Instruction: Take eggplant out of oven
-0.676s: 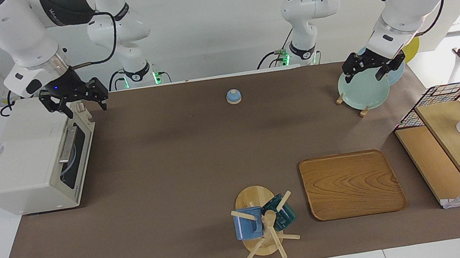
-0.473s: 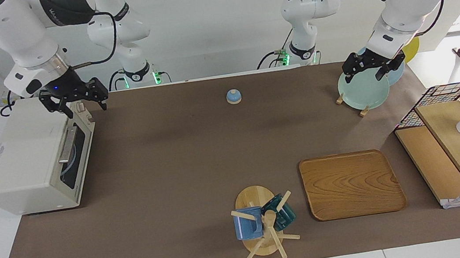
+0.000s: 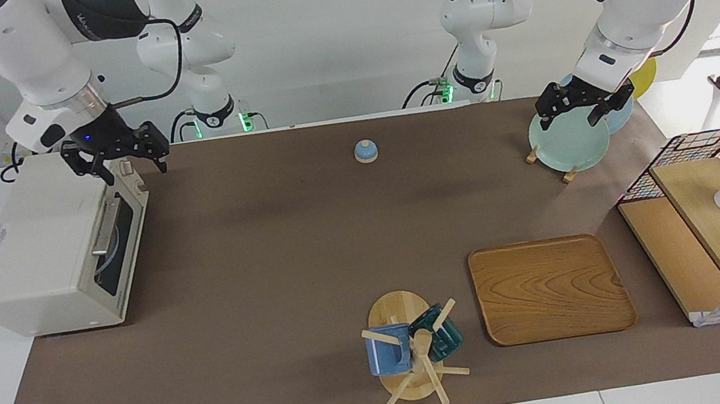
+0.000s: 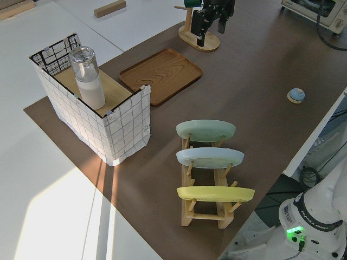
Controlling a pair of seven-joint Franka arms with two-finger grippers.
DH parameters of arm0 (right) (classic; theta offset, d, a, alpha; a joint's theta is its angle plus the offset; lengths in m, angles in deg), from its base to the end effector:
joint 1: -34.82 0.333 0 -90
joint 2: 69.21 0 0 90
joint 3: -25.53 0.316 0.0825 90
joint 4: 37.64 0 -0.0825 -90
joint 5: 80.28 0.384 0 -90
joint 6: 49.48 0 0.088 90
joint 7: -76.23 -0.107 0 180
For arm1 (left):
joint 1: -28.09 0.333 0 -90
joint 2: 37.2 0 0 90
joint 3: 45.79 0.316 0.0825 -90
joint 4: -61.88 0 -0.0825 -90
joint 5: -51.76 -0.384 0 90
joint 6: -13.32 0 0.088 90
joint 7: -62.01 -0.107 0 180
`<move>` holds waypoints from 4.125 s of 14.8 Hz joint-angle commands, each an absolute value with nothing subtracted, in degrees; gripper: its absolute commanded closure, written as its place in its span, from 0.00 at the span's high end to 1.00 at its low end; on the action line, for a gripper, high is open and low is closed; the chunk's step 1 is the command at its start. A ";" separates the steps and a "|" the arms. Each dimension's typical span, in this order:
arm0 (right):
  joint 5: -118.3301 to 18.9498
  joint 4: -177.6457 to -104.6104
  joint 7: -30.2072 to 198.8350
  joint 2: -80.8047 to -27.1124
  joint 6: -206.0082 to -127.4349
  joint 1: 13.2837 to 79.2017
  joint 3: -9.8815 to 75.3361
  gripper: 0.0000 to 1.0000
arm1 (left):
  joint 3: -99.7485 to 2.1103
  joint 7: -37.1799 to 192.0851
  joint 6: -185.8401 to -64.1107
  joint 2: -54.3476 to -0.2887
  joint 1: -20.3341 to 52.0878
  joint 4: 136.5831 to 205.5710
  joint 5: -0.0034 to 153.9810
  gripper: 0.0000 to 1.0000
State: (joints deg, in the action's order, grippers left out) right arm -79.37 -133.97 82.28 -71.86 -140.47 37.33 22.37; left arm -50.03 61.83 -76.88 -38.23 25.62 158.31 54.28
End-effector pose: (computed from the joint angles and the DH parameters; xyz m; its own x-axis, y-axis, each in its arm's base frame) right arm 0.5392 -0.0051 0.5991 0.9946 0.0940 -0.0448 0.0930 -0.9954 -0.0232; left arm 0.5405 -0.0686 0.5820 0.9887 -0.1192 -0.0906 -0.1157 -0.9924 0.0427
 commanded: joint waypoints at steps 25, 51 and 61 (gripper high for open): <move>-99.24 -152.07 79.91 -71.41 -159.50 31.74 21.92 0.00 | -50.10 62.10 -77.82 -39.58 26.07 159.44 54.84 1.00; -91.44 -168.68 73.33 -65.71 -186.49 36.66 22.36 0.00 | -50.54 62.71 -80.20 -39.75 27.65 159.53 54.75 1.00; -91.35 -170.09 71.83 -65.17 -186.76 36.84 22.36 0.00 | -50.62 63.15 -80.90 -39.84 27.57 159.79 54.75 1.00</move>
